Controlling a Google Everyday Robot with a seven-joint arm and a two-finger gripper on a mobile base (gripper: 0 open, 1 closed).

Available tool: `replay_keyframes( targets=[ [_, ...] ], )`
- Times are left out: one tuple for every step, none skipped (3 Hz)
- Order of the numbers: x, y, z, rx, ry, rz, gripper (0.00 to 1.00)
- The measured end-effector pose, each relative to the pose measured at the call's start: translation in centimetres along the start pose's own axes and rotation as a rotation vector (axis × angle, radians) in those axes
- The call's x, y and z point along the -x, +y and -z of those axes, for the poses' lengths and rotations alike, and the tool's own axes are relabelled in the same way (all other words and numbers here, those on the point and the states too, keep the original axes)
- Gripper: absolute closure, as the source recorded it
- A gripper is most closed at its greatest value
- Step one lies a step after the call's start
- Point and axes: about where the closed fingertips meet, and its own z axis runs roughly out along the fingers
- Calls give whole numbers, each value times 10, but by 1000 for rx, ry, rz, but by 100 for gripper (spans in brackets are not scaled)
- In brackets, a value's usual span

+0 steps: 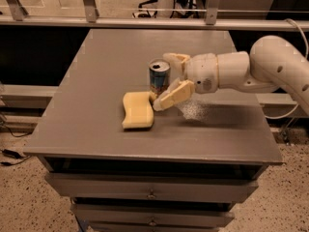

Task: Move redbull can near sponge

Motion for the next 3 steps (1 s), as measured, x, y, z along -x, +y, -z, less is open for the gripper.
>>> replay_keyframes(
  targets=[
    [16, -5, 22, -26, 13, 44, 0],
    [51, -8, 64, -115, 55, 135, 0],
    [62, -7, 69, -129, 59, 155, 0]
  ],
)
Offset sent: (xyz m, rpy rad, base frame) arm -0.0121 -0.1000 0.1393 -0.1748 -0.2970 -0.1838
